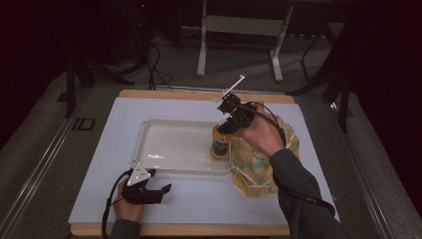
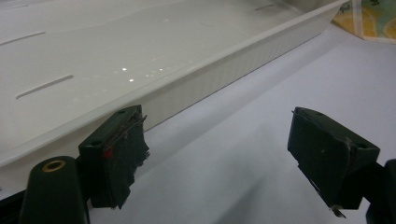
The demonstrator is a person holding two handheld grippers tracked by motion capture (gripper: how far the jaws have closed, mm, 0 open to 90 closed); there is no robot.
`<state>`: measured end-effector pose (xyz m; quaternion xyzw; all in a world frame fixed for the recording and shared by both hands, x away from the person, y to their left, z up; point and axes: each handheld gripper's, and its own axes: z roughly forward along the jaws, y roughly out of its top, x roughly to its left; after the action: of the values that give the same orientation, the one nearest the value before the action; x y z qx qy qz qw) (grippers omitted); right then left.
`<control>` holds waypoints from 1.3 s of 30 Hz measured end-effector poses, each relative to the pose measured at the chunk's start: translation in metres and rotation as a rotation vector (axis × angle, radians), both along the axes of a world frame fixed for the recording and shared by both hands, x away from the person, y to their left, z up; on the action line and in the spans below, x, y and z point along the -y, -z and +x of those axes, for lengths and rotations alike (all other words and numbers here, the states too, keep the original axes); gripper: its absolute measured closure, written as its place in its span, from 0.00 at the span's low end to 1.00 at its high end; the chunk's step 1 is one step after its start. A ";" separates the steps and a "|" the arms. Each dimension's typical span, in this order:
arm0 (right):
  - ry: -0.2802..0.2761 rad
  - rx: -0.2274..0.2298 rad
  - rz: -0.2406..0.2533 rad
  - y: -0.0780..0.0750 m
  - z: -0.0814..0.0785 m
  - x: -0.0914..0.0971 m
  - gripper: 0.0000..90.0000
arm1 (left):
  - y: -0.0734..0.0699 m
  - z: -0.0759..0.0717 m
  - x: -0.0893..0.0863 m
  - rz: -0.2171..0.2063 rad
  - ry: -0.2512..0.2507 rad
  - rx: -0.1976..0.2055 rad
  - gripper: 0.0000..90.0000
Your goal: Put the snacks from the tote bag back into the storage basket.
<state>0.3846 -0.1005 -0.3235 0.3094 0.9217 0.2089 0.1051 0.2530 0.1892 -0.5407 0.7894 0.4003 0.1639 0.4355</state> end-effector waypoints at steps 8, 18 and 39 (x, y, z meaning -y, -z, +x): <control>-0.008 -0.005 -0.002 0.007 -0.002 0.001 0.65 | 0.000 0.000 0.000 -0.004 -0.002 0.000 0.21; -0.011 -0.016 -0.005 0.014 -0.004 0.002 0.65 | 0.000 0.000 0.000 -0.004 -0.002 0.000 0.21; -0.025 -0.031 -0.014 0.028 -0.008 0.001 0.65 | 0.000 0.000 0.000 -0.002 -0.003 -0.002 0.21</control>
<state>0.3763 -0.1019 -0.3519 0.3003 0.9286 0.1987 0.0902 0.2532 0.1888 -0.5408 0.7884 0.4023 0.1634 0.4358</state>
